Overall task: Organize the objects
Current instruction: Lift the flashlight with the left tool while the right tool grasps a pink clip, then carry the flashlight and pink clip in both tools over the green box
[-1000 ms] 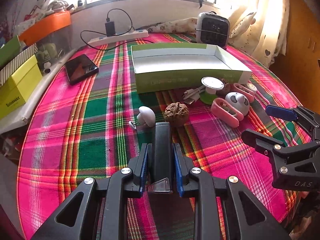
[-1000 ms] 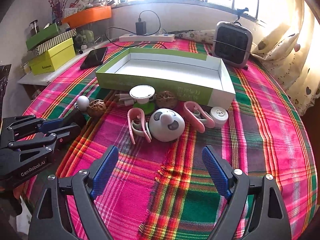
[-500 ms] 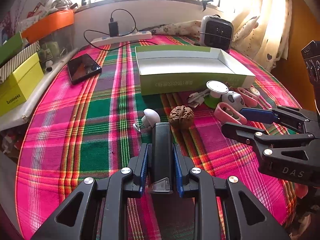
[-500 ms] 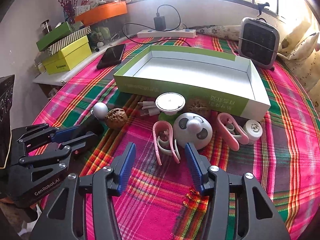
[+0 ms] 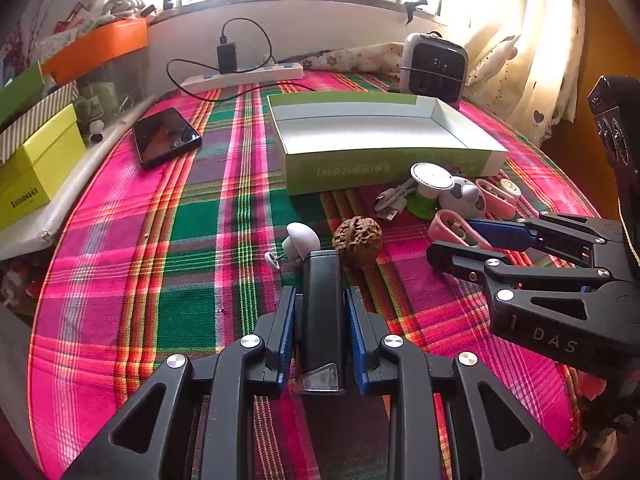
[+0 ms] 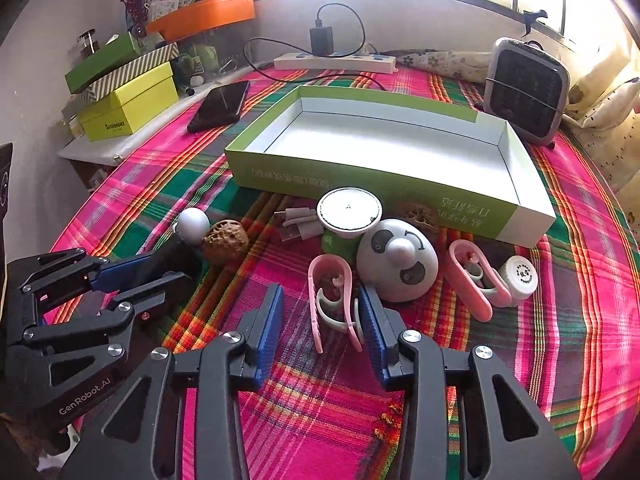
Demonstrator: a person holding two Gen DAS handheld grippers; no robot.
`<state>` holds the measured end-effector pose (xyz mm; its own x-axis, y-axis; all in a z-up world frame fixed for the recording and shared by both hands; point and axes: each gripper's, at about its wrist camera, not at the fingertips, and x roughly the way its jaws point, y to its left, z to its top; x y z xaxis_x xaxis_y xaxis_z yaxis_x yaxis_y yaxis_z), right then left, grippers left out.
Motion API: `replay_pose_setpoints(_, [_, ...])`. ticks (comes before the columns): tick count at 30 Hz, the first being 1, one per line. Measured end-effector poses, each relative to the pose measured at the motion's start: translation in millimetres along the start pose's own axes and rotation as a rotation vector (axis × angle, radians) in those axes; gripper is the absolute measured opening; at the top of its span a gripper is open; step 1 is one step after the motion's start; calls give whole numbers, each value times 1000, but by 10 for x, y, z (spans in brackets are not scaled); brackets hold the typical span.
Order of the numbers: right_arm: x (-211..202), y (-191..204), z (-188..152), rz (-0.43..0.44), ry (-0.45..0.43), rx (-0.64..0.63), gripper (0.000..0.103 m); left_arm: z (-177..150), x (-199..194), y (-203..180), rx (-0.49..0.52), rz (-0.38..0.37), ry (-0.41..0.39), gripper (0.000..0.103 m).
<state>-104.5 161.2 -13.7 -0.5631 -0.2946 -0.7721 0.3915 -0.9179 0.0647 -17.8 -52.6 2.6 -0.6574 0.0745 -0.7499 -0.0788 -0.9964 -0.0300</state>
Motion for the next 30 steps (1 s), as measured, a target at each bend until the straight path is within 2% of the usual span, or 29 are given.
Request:
replay_pose_setpoints(5, [-9,-51,3,-14,-4,26,25,4,9,-5,-1,14,2,22])
replay_pose_setpoints(12, [-20,-32,-3,-21,-4,19,25,10,24,-49,5,51,1,21])
replay_pose_setpoints(30, [-72,-66,-51,8,-10,58,24,10,56,-61,-14,47,18,21])
